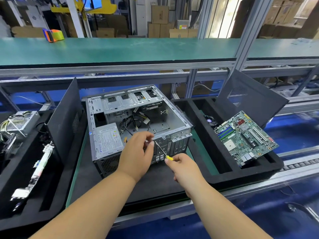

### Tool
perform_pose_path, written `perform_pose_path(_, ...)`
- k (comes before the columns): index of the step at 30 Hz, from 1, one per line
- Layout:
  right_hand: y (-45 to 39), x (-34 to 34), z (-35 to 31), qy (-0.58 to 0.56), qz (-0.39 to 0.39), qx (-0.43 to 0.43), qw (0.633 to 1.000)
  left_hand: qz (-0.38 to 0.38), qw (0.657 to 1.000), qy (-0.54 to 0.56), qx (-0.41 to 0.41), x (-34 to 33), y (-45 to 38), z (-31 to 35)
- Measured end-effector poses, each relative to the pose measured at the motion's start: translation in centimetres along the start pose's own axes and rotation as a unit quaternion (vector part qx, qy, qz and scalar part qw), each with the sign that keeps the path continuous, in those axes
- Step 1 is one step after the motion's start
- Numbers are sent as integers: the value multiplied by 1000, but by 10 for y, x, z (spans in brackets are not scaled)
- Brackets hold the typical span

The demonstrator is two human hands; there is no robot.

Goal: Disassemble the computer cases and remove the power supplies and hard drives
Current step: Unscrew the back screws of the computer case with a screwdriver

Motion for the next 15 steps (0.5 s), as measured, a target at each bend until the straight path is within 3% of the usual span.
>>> perform_pose_path(2,0,-1,1,-10,-10,-10,1000,-36,993,34,105,-9,8,2)
perform_pose_path(4,0,-1,1,-17,-12,-17,1000,-81,956,118,257,-20,11,1)
perform_pose_path(5,0,-1,1,-22,-12,-19,1000,-91,916,197,337,-25,11,1)
perform_pose_path(7,0,-1,1,-23,-11,-17,1000,-81,801,371,463,-32,10,3)
perform_pose_path(9,1,0,-1,-11,-10,-11,1000,-55,697,485,525,-35,6,5)
perform_pose_path(10,1,0,-2,-4,-9,-9,1000,-48,670,510,537,-35,5,6)
perform_pose_path(12,3,1,-5,1,-6,-8,1000,-39,656,523,543,-36,2,8)
perform_pose_path(15,5,3,-9,11,-1,-6,1000,-20,662,518,541,-38,-1,11)
Point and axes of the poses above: each hand's wrist, its own y-axis away from the middle knuckle, its own x-axis out of the back of the hand, z = x × y, the point moved 2 cm from there along -y, towards the middle knuckle, and after that the axes turned 2 degrees about x, right-handed, at the moved point
